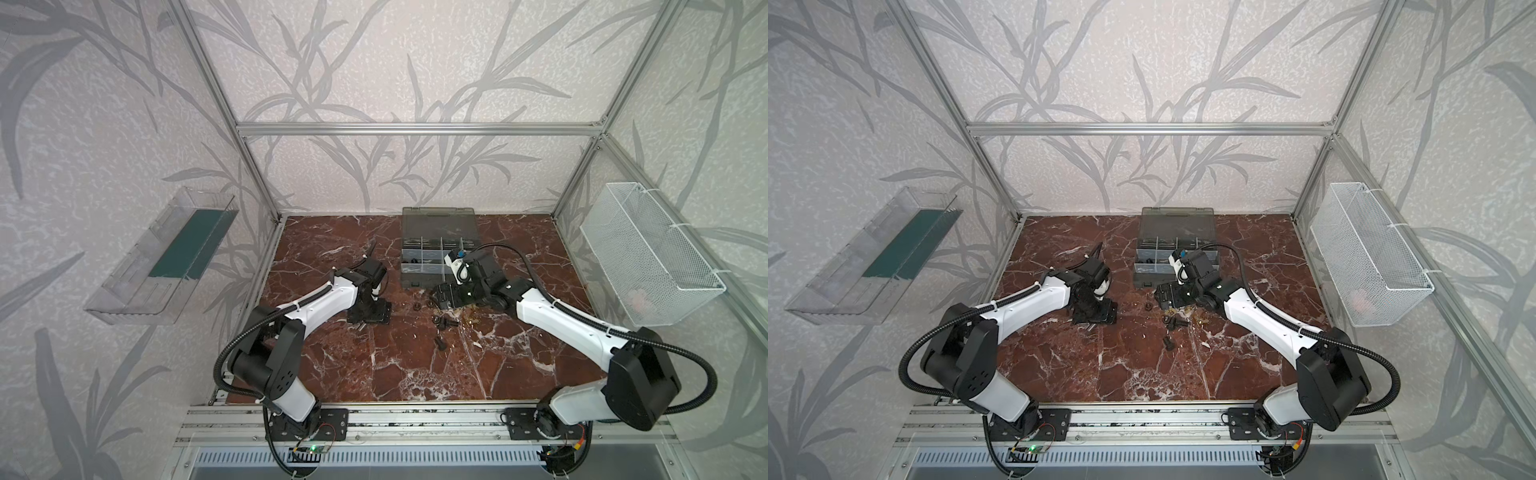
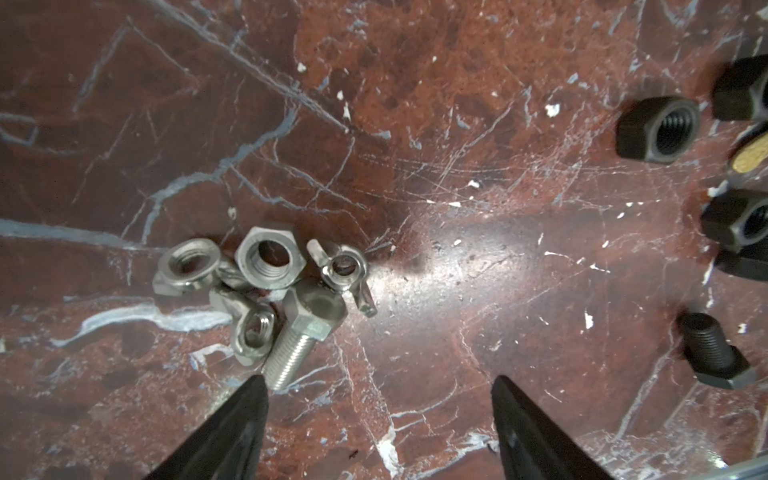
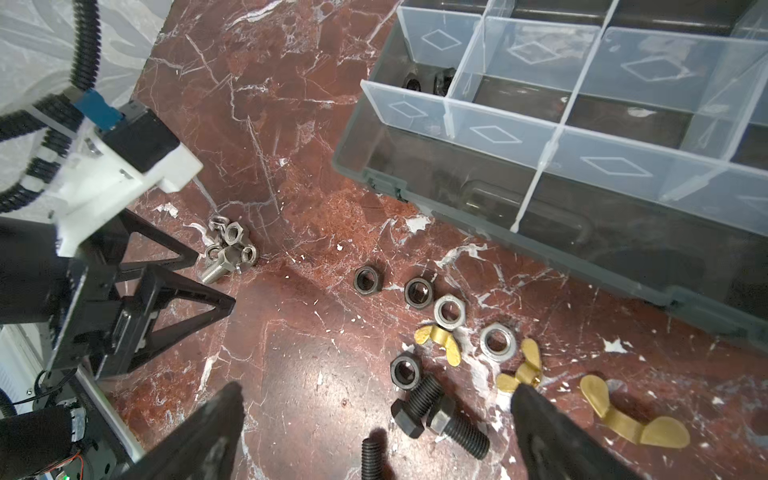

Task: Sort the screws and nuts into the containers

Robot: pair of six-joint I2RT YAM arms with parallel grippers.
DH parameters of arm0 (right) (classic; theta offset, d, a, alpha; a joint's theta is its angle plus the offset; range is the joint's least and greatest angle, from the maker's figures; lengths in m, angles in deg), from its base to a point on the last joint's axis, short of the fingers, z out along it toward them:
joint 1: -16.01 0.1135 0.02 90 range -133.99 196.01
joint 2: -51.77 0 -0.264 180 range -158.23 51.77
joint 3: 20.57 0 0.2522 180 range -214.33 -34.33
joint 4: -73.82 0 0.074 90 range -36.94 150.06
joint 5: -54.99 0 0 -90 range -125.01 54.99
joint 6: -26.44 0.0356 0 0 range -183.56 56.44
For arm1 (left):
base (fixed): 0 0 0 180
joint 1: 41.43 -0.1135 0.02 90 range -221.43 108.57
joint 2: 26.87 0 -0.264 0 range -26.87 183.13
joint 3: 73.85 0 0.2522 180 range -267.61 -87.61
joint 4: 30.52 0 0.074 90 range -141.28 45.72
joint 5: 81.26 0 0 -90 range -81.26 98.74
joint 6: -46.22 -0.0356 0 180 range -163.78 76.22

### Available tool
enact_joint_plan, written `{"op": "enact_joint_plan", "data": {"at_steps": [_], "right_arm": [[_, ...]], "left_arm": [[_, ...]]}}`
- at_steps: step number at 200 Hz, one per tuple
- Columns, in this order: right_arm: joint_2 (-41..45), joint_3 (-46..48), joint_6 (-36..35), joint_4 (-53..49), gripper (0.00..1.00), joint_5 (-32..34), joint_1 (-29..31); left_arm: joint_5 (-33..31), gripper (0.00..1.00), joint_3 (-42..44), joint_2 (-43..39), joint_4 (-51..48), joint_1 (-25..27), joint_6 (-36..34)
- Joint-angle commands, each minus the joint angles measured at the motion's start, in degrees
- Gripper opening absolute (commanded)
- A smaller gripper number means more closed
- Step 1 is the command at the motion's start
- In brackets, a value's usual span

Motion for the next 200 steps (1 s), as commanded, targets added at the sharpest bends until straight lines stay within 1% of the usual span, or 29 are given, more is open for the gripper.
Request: {"op": "enact_joint_plan", "data": {"at_steps": [1,28,60,90,107,134,145,168,200], "right_arm": [[0.90,1.01,-0.08,0.82,0.99,-0.55,0.16],[0.45,1.51,0.29,1.56,0.99,-0.91,0.11],[0.02,1.53,0.39,1.67,0.99,-0.92,0.19],[-0.07,1.56,0.38,1.50,0.99,-0.82,0.12],[-0.16,1.64,0.40,1.46,0.99,-0.82,0.06],[-0.43,1.60,0.61,1.52,0.99,-0.99,-0.05],[-0.58,1.60,0.87,1.50,0.99,-1.13,-0.13],[-0.60,1.71,1.41,1.77,0.99,-1.42,-0.30],[-0.26,1.78,2.03,2.10,0.99,-1.95,-0.93]], "left_arm": [[-2.22,0.73,0.10,2.07,-0.80,0.30,-1.52],[-3.39,0.67,-0.43,4.08,-0.71,0.24,-1.72],[-4.04,0.62,-1.40,5.50,-1.02,0.27,-2.07],[-3.21,0.52,-1.15,6.21,-0.37,0.16,-2.07],[-3.22,0.45,-0.88,6.34,-0.24,0.15,-2.07],[-3.22,0.37,-0.53,6.33,-0.25,0.13,-2.24],[-3.25,0.35,-0.53,6.26,-0.22,0.16,-2.32],[-3.69,0.26,-0.53,6.33,-0.46,0.19,-2.42],[-4.81,0.26,-0.44,6.94,-0.75,0.22,-2.42]]}}
